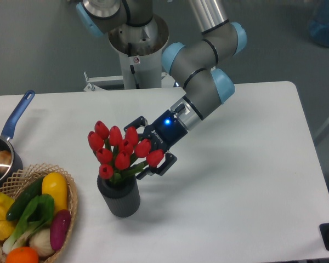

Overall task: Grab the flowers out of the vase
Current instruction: 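Close the gripper on the tulip stems below the blooms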

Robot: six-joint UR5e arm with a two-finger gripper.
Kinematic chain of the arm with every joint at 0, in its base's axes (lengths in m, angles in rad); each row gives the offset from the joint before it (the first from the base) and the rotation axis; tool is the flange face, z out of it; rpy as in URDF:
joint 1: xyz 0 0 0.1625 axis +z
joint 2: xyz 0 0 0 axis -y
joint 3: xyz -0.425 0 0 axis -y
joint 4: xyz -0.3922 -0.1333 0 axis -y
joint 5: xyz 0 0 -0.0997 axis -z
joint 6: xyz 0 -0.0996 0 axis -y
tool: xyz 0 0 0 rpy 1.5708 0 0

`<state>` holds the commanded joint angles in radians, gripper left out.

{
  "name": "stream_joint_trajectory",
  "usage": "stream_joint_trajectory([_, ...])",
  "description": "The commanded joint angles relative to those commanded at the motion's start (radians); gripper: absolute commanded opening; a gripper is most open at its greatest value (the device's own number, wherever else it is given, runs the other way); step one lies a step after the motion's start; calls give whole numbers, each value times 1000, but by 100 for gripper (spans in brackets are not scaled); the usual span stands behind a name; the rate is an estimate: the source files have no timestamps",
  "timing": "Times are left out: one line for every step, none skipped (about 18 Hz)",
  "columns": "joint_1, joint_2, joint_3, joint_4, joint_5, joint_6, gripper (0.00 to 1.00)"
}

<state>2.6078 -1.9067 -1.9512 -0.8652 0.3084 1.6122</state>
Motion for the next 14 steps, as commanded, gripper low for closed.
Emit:
stream_joint_trajectory([0,0,0,0,-2,0,100])
stream_joint_trajectory([0,0,0,0,-5,-2,100])
stream_joint_trajectory([-2,0,0,0,-8,0,100])
stream_joint_trajectory([-2,-2,2,0,-8,0,100])
stream_joint_trajectory([-2,-3,2,0,-8,0,100])
stream_joint_trajectory([-3,-9,2,2,-8,0,100])
stream_joint_trajectory([-3,-9,2,6,-9,0,100])
stream_joint_trajectory([-5,-11,3,6,-9,0,100])
stream_joint_trajectory([-9,-11,9,6,-9,0,100])
stream_joint_trajectory([-9,-14,12,6,-9,0,100])
stream_joint_trajectory([-11,-17,12,8,-9,0,100])
stream_joint_trajectory([-11,-17,12,6,-11,0,100])
stream_joint_trajectory([-11,-17,12,6,-17,-2,100])
stream_joint_trajectory([-11,-17,12,6,-28,-2,100])
